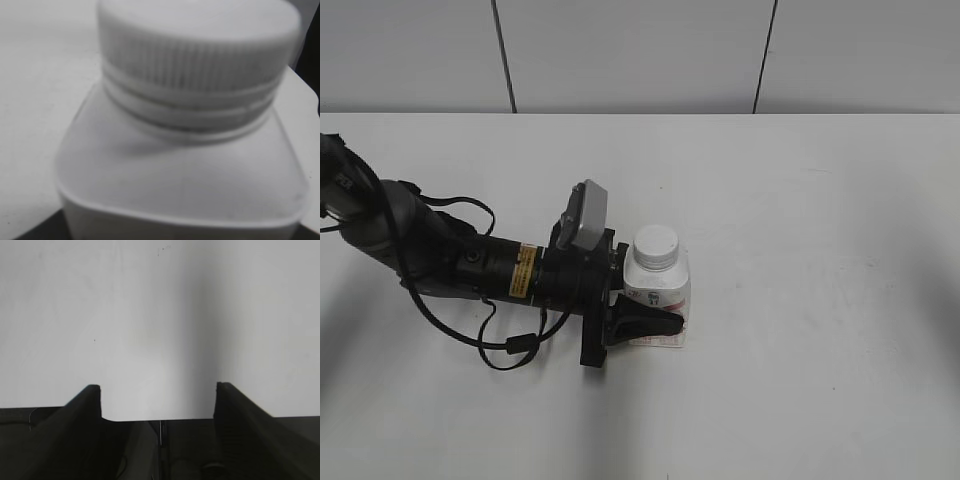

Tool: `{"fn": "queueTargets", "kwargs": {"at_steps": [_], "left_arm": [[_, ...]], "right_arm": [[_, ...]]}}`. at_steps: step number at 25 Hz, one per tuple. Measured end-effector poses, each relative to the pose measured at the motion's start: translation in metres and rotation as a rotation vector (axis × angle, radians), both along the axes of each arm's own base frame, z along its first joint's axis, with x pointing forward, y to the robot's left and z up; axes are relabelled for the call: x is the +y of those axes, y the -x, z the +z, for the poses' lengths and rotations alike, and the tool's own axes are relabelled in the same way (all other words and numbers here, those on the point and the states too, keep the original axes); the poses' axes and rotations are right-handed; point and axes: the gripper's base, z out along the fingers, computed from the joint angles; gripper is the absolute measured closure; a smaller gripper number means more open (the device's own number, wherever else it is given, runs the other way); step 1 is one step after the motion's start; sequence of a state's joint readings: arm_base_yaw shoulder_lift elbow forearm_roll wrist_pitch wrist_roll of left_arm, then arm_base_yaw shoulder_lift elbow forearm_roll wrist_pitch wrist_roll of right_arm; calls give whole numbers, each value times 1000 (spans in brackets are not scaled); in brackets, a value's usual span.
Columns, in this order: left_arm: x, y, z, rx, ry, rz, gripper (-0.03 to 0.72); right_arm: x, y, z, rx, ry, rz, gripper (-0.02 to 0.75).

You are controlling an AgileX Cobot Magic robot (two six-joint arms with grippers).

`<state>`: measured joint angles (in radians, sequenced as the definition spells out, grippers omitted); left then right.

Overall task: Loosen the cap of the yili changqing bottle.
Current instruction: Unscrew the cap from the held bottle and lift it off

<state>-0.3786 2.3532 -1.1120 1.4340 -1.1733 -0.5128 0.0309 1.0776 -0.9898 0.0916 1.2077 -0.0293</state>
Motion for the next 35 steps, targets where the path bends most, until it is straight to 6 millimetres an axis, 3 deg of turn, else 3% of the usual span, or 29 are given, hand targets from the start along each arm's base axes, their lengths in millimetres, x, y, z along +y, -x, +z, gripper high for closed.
{"fn": "queueTargets", "kwargs": {"at_steps": [5, 8, 15, 21, 25, 35], "left_arm": [[0, 0, 0, 0, 0, 0, 312], [0, 0, 0, 0, 1, -1, 312], [0, 0, 0, 0, 1, -1, 312], [0, 0, 0, 0, 1, -1, 312], [0, 0, 0, 0, 1, -1, 312], [0, 0, 0, 0, 0, -1, 312]], "right_arm": [[3, -75, -10, 102, -2, -6, 187], [4, -109, -15, 120, -2, -7, 187], [5, -157, -22, 126, -26, -81, 187], [19, -165, -23, 141, -100, -153, 187], [58, -161, -26, 172, -144, -126, 187], [161, -153, -59, 344, -239, -39, 187]]}}
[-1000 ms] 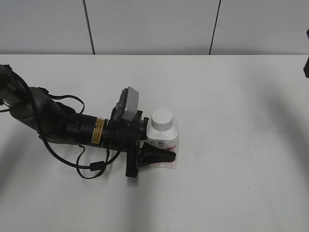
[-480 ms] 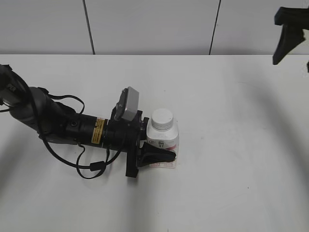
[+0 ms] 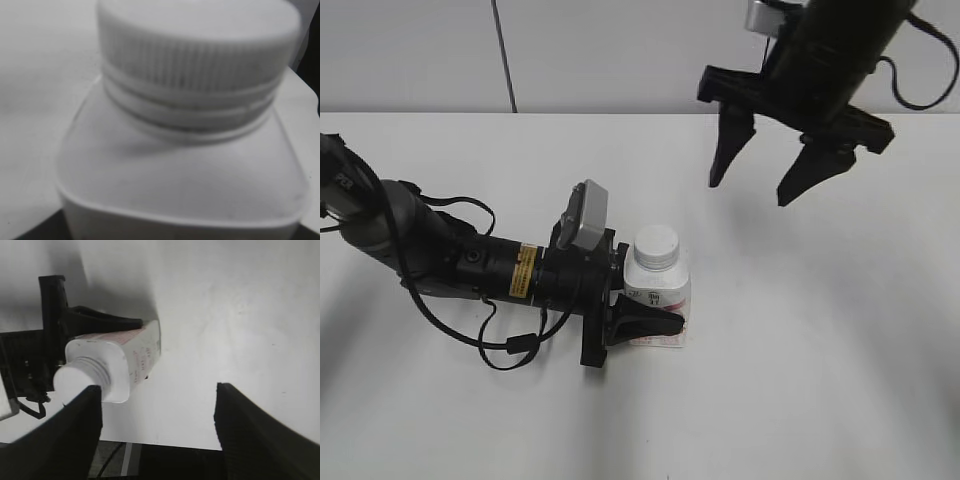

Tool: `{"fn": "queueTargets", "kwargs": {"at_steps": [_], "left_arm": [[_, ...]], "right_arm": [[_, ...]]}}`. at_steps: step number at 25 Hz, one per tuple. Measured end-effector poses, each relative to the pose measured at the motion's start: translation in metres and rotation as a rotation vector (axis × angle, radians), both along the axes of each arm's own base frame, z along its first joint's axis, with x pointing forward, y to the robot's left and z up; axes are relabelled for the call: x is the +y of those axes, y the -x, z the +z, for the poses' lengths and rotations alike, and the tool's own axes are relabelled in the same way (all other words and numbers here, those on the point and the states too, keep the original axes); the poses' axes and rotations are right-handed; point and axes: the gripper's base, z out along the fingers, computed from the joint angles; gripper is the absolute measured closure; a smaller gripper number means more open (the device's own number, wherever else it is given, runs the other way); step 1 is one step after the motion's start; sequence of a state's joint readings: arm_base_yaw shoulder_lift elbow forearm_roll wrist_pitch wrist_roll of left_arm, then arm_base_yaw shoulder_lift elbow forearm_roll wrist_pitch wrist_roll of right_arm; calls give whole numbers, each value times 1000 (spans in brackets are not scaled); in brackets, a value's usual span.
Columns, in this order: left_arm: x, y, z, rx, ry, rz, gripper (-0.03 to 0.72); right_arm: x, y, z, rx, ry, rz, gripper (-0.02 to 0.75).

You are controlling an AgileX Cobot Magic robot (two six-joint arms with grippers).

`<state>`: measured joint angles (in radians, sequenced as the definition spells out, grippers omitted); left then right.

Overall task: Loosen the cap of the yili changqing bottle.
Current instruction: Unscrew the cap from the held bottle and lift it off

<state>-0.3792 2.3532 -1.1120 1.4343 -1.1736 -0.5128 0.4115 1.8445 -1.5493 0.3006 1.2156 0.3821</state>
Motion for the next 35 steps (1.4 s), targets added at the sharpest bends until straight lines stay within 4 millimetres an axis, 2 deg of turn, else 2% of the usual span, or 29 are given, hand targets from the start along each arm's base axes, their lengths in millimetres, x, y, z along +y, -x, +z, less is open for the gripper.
{"fn": "queueTargets", "kwargs": {"at_steps": [7, 11, 27, 35], "left_arm": [[0, 0, 0, -2, -6, 2, 313], [0, 0, 0, -3, -7, 3, 312], [0, -1, 0, -2, -6, 10, 314], [0, -1, 0, -2, -6, 11, 314]], "right_arm": [[42, -8, -8, -1, -12, 47, 188], [57, -7, -15, 6, -12, 76, 188], [78, 4, -21, 16, 2, 134, 188], [90, 5, -47, 71, 34, 157, 188]]}}
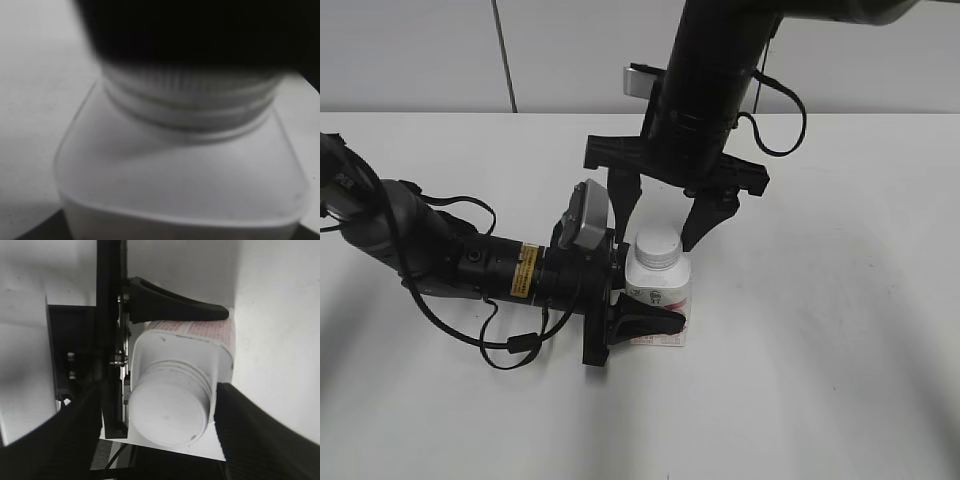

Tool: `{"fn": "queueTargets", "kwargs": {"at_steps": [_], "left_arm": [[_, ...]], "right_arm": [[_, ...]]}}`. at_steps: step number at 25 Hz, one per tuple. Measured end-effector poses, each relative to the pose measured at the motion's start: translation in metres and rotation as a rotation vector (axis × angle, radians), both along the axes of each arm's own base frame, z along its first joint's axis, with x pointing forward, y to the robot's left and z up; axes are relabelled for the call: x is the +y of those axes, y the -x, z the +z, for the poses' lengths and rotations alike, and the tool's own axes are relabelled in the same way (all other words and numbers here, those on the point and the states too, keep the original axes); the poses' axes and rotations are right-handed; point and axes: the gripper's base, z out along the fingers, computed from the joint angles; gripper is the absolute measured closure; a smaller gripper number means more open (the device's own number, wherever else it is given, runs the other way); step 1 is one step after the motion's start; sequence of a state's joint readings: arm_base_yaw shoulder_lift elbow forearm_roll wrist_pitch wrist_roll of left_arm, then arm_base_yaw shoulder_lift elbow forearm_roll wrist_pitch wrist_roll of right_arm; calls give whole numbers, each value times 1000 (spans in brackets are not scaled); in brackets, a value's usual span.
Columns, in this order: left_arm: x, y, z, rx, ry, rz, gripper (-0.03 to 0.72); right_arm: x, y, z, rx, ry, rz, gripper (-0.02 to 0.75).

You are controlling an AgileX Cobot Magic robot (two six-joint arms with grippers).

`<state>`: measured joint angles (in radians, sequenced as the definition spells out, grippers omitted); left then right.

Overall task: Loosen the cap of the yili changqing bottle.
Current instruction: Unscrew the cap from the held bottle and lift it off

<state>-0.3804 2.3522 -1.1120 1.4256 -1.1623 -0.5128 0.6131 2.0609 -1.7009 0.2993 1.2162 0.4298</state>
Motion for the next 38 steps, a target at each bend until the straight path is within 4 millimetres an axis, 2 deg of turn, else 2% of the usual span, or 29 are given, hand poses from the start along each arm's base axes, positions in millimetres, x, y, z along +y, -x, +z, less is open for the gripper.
{"fn": "queueTargets", "kwargs": {"at_steps": [16, 24, 38], "left_arm": [[0, -1, 0, 1, 0, 11, 315], [0, -1, 0, 1, 0, 11, 315], [0, -1, 0, 1, 0, 11, 315]], "right_arm": [[0, 0, -1, -2, 7, 3, 188], [3, 3, -2, -20, 24, 39, 246], [3, 3, -2, -40, 51, 60, 256]]}}
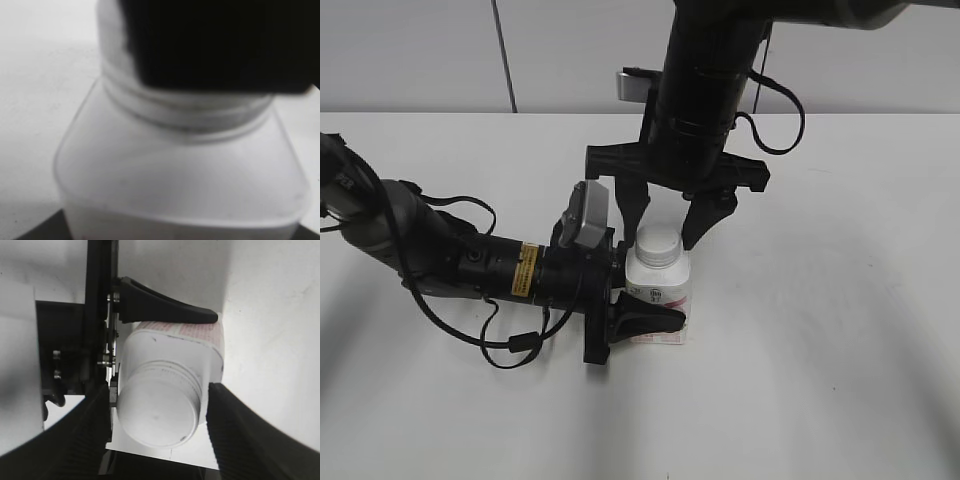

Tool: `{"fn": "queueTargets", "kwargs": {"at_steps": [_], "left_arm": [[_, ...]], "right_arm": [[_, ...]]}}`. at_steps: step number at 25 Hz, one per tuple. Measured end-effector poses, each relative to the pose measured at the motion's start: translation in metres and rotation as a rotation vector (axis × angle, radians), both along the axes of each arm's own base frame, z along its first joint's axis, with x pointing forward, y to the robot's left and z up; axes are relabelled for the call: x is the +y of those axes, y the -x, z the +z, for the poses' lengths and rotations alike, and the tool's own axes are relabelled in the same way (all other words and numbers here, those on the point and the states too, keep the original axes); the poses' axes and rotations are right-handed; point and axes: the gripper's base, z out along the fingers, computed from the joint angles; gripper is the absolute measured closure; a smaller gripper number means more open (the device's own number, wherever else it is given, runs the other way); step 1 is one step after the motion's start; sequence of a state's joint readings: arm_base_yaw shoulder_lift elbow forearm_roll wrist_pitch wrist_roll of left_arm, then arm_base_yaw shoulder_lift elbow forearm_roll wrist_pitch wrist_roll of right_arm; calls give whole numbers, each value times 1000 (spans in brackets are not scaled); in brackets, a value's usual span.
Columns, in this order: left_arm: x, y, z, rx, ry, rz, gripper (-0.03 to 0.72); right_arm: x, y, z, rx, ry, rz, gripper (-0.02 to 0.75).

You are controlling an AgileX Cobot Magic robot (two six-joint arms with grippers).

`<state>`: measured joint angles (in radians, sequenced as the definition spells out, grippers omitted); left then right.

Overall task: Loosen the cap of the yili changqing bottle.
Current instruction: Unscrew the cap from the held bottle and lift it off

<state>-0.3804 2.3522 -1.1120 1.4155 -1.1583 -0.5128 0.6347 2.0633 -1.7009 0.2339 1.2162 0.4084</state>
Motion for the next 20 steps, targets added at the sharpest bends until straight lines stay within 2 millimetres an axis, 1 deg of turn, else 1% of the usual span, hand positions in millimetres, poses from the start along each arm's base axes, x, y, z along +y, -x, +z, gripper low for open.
{"fn": "queueTargets", "kwargs": {"at_steps": [6, 11, 14, 17, 20], "left_arm": [[0, 0, 0, 0, 0, 0, 315], [0, 0, 0, 0, 0, 0, 315], [0, 0, 0, 0, 0, 0, 315], [0, 0, 0, 0, 0, 0, 315], [0, 0, 0, 0, 0, 0, 315]], "right_arm": [[0, 0, -1, 0, 1, 3, 258], [1, -1, -4, 7, 6, 3, 293], [1, -1, -7, 13, 10, 4, 300], [1, -1, -7, 12, 10, 5, 302], [1, -1, -7, 11, 11, 7, 326]]}}
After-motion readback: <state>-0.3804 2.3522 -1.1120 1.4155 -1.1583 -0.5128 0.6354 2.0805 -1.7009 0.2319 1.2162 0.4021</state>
